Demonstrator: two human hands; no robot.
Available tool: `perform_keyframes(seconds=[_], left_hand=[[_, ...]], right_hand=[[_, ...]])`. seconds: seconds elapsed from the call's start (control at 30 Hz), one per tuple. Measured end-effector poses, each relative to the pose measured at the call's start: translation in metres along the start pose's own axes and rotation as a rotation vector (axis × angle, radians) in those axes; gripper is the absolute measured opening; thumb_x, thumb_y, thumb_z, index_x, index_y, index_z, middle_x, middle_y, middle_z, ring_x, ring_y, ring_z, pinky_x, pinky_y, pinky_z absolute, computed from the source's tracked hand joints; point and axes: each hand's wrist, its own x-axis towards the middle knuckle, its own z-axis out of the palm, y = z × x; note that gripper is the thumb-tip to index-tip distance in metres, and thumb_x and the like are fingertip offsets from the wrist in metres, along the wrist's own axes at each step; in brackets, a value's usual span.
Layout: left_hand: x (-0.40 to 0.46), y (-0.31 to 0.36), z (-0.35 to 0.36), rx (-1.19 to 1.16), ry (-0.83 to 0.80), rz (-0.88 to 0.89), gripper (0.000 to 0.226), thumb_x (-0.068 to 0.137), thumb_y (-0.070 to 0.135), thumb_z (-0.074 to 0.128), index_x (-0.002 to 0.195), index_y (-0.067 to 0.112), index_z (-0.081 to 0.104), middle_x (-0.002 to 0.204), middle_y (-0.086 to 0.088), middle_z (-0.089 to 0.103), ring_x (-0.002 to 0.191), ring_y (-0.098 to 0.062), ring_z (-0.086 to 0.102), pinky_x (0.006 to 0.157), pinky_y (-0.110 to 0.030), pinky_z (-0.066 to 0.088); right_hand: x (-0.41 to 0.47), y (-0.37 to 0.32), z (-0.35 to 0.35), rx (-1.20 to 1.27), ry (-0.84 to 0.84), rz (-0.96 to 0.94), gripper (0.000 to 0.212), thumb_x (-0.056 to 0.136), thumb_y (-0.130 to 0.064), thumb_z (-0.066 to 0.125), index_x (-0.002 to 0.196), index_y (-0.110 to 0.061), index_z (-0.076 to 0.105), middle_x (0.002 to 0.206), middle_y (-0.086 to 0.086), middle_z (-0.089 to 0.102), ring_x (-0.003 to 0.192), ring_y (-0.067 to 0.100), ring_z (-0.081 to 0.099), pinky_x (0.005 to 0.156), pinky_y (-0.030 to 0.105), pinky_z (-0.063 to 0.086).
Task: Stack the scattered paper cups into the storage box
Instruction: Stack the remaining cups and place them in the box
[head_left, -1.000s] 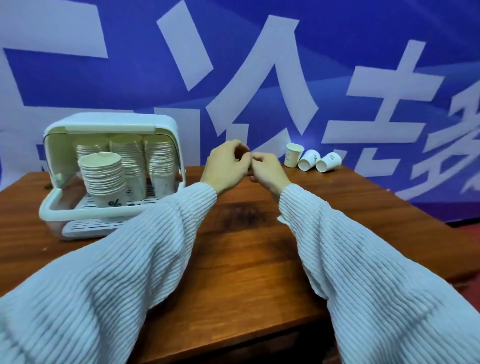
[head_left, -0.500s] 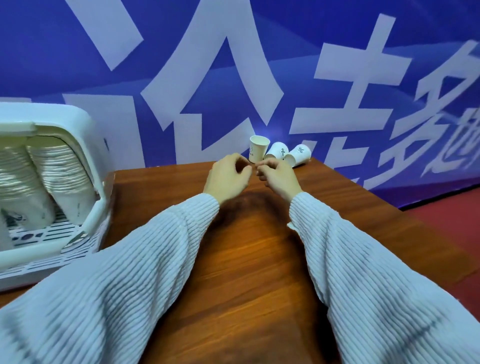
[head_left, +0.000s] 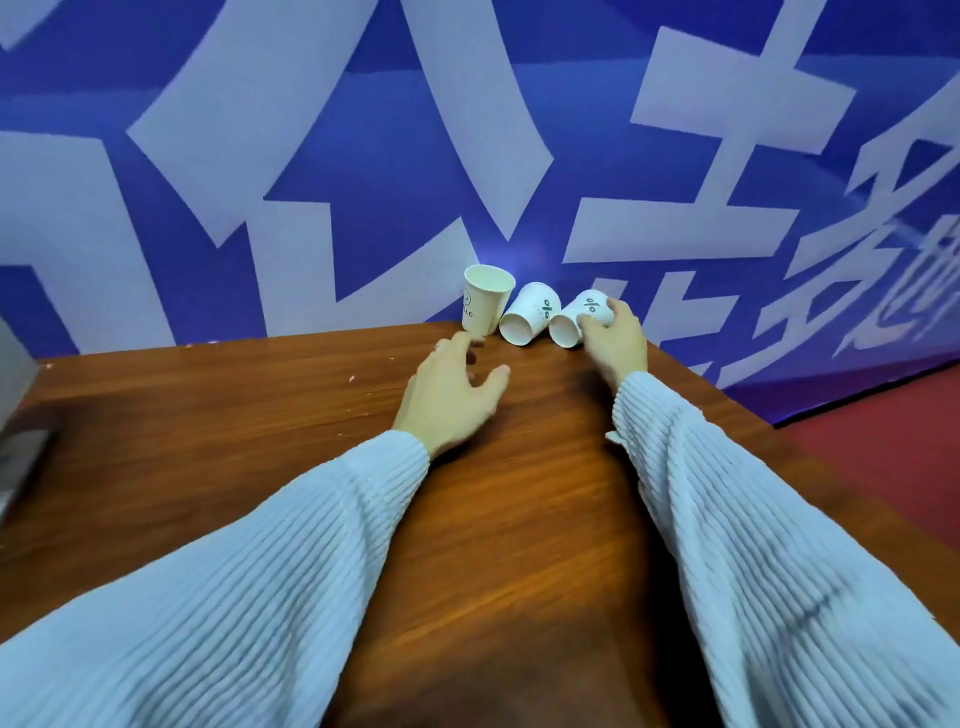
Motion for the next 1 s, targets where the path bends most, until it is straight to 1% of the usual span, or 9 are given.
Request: perform_keyframes(seconds=[0.13, 0.23, 0.3, 0.43, 0.6, 0.77, 0.87, 0.93, 1.0], left_hand=[[0.002, -0.003, 0.002, -0.060, 0.029, -0.025, 0.055, 0.096, 0.054, 0.060, 0.143, 0.030, 0.048, 0.128, 0.007, 0.057, 0.098, -0.008, 0.063, 0.090, -0.039, 0.059], [0.001, -0.002, 0.002, -0.047, 0.025, -0.016, 0.056, 0.096, 0.055, 0.060, 0.144, 0.031, 0.047, 0.127, 0.008, 0.056, 0.098, -0.006, 0.063, 0.090, -0.035, 0.057], [0.001, -0.002, 0.002, -0.044, 0.031, -0.014, 0.056, 0.095, 0.055, 0.060, 0.144, 0.032, 0.047, 0.128, 0.009, 0.056, 0.099, -0.003, 0.061, 0.091, -0.034, 0.055], [0.000, 0.001, 0.001, -0.050, 0.029, -0.028, 0.055, 0.096, 0.053, 0.061, 0.144, 0.031, 0.047, 0.130, 0.008, 0.056, 0.100, -0.003, 0.061, 0.092, -0.036, 0.057], [-0.001, 0.003, 0.001, -0.068, 0.043, -0.027, 0.061, 0.094, 0.057, 0.063, 0.146, 0.032, 0.044, 0.138, 0.006, 0.053, 0.111, -0.006, 0.058, 0.098, -0.040, 0.056], [-0.009, 0.005, -0.001, -0.223, 0.031, -0.001, 0.111, 0.069, 0.076, 0.074, 0.158, 0.043, 0.017, 0.156, 0.011, 0.036, 0.135, -0.012, 0.047, 0.110, -0.046, 0.046], [-0.010, 0.004, -0.001, -0.189, -0.009, -0.021, 0.116, 0.074, 0.060, 0.079, 0.160, 0.045, 0.003, 0.153, 0.009, 0.046, 0.127, -0.015, 0.057, 0.108, -0.044, 0.047], [-0.008, 0.001, 0.000, -0.146, 0.004, -0.032, 0.110, 0.080, 0.050, 0.077, 0.161, 0.042, 0.002, 0.143, 0.003, 0.055, 0.120, -0.022, 0.061, 0.104, -0.048, 0.049], [-0.007, 0.000, -0.001, -0.157, 0.028, -0.046, 0.108, 0.079, 0.049, 0.074, 0.159, 0.044, 0.003, 0.142, 0.001, 0.056, 0.117, -0.024, 0.061, 0.103, -0.050, 0.049]], right_hand=[[0.034, 0.014, 0.009, 0.076, -0.025, 0.042, 0.082, 0.093, -0.043, 0.059, 0.161, -0.012, 0.027, 0.164, 0.010, 0.035, 0.151, 0.030, 0.033, 0.123, 0.047, 0.029], [0.052, 0.023, 0.016, 0.025, -0.009, 0.101, 0.090, 0.082, -0.056, 0.059, 0.156, -0.012, 0.036, 0.154, 0.014, 0.047, 0.143, 0.035, 0.042, 0.118, 0.050, 0.036], [0.056, 0.025, 0.016, 0.044, 0.009, 0.124, 0.076, 0.079, -0.058, 0.059, 0.141, -0.014, 0.049, 0.139, 0.009, 0.057, 0.132, 0.033, 0.051, 0.112, 0.049, 0.042], [0.057, 0.026, 0.012, 0.287, 0.058, 0.100, 0.019, 0.090, -0.032, 0.064, 0.100, -0.015, 0.062, 0.099, -0.002, 0.063, 0.103, 0.024, 0.063, 0.087, 0.037, 0.052], [0.024, -0.001, -0.005, 0.528, 0.239, -0.009, 0.009, 0.087, -0.018, 0.057, 0.083, -0.013, 0.063, 0.083, -0.003, 0.064, 0.078, 0.011, 0.062, 0.069, 0.031, 0.048], [-0.037, -0.033, 0.004, 0.530, -0.237, -0.328, 0.015, 0.084, -0.008, 0.062, 0.074, -0.020, 0.062, 0.078, 0.000, 0.058, 0.080, 0.016, 0.055, 0.077, 0.039, 0.047], [-0.063, -0.044, 0.017, 0.505, -0.512, -0.371, 0.013, 0.090, -0.010, 0.068, 0.079, -0.015, 0.065, 0.081, 0.003, 0.061, 0.082, 0.017, 0.057, 0.078, 0.034, 0.047], [-0.061, -0.051, 0.024, 0.505, -0.468, -0.365, 0.021, 0.098, -0.020, 0.066, 0.085, -0.003, 0.068, 0.081, 0.005, 0.064, 0.080, 0.015, 0.059, 0.078, 0.033, 0.047], [-0.038, -0.049, 0.029, 0.422, -0.248, -0.318, 0.024, 0.098, -0.031, 0.063, 0.098, -0.009, 0.072, 0.092, -0.002, 0.072, 0.087, 0.013, 0.064, 0.088, 0.037, 0.052]])
